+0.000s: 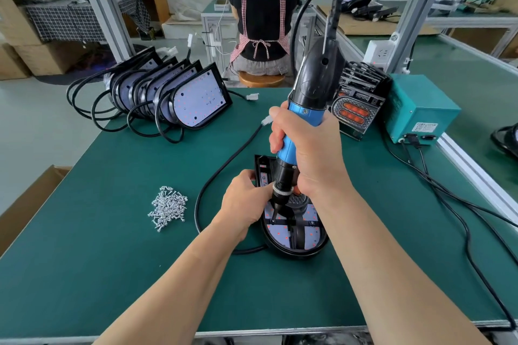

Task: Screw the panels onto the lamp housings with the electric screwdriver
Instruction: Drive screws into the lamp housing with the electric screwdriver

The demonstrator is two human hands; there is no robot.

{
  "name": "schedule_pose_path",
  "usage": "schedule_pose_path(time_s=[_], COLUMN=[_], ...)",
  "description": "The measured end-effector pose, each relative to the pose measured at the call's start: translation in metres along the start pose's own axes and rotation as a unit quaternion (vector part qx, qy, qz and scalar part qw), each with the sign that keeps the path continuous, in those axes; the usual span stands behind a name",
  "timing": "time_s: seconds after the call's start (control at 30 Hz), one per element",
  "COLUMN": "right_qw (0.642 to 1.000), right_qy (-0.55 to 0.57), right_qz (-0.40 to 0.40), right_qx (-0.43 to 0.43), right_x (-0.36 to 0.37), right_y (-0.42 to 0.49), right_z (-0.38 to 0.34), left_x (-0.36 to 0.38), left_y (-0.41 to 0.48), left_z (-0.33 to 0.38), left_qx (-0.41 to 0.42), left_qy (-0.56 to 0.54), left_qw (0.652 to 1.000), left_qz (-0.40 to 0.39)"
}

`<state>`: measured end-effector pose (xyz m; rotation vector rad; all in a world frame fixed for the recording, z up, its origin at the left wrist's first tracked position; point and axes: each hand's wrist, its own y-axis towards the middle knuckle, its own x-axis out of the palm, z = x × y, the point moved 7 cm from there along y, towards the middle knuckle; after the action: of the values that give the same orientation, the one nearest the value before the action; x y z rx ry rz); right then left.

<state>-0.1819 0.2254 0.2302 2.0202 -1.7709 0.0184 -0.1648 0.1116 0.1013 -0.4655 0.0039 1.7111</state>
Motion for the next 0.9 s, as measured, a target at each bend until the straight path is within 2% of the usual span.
schedule_pose_path(time_s=[0.17,0.33,0.63,0.77,0.9], right_qw=[0.993,0.989,0.986,0.990,0.992], right_qy=[0.062,0.057,0.107,0.099,0.081], right_qz=[-0.094,-0.136,-0.127,-0.076,0.070], right_qx=[0.027,0.027,-0.003,-0.060,-0.064], right_x=[0.005,0.008,-0.002,-0.015,-0.037], right_y=[-0.003,-0.007,-0.006,0.003,-0.005], right_z=[-0.001,-0.005,-0.022,-0.049,-0.049], left_x=[0.002,0.003,-0.003,-0.005,-0.012], left_y=[0.003,0.001,-0.008,-0.010,-0.011], left_z=[-0.001,0.002,0.008,0.006,-0.001], left_qx=[0.002,0.006,0.008,0.003,0.012], left_qy=[0.006,0.002,-0.007,-0.021,0.030], left_qw=[1.000,1.000,0.999,0.999,0.999], left_qz=[-0.011,-0.026,-0.047,-0.044,-0.032])
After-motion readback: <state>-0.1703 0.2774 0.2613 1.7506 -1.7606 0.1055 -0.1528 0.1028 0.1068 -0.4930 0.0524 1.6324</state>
